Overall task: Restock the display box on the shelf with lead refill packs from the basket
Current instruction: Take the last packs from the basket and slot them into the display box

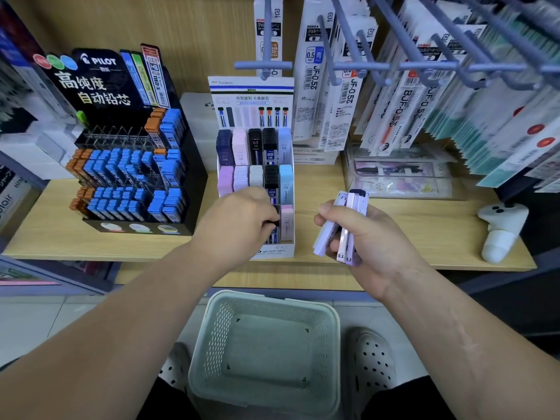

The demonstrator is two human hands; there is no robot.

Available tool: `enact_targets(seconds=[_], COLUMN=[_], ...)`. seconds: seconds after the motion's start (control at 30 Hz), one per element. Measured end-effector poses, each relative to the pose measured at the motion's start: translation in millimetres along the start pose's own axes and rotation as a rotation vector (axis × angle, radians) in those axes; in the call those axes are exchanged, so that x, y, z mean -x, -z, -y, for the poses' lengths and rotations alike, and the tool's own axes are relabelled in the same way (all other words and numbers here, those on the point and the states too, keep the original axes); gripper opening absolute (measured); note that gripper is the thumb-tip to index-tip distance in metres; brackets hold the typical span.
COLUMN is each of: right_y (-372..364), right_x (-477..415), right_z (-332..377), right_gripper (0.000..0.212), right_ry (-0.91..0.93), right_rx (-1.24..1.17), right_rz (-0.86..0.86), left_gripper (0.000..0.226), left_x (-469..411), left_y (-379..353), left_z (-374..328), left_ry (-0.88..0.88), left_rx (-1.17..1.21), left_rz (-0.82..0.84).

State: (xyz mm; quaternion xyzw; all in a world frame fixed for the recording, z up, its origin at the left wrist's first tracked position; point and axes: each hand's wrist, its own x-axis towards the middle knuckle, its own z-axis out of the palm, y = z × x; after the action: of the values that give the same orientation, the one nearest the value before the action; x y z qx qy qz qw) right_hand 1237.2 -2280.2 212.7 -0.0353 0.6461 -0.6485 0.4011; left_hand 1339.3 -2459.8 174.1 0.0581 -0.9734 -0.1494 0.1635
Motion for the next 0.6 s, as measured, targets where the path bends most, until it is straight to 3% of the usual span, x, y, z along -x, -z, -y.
enact_targets(seconds=[0.2, 0.27, 0.33, 0.4, 0.6], right_y=[-3.9, -5.1, -6.5, -7.9, -11.9], right_x=[4.4, 5.0, 5.0, 3.2, -0.1], right_z=[1.7, 2.3, 2.0, -0.5, -7.8], right_gripper=[0.002, 0.002, 0.005, 0.012, 0.012], right_ry=[-0.016, -0.003, 0.01, 0.016, 0.016], right_rx=[-0.056, -0.076, -0.078, -0.055, 0.066], right_rz=[0.089, 0.097, 0.107, 0.124, 0.247], left_gripper=[0.004, 0.015, 0.018, 0.013, 0.011], left_x=[-2.4, -3.5, -5.8, -7.4, -9.2], left_y=[3.0, 9.8, 16.3, 18.6, 15.4], left_z=[-7.3, -19.5, -34.5, -47.7, -54.0], left_ry=[0.103, 0.257, 0.493, 0.612, 0.652], left_rx=[0.014, 0.236, 0.671, 0.986, 1.1], left_rz=[-0.041, -0.08, -0.048, -0.024, 0.008])
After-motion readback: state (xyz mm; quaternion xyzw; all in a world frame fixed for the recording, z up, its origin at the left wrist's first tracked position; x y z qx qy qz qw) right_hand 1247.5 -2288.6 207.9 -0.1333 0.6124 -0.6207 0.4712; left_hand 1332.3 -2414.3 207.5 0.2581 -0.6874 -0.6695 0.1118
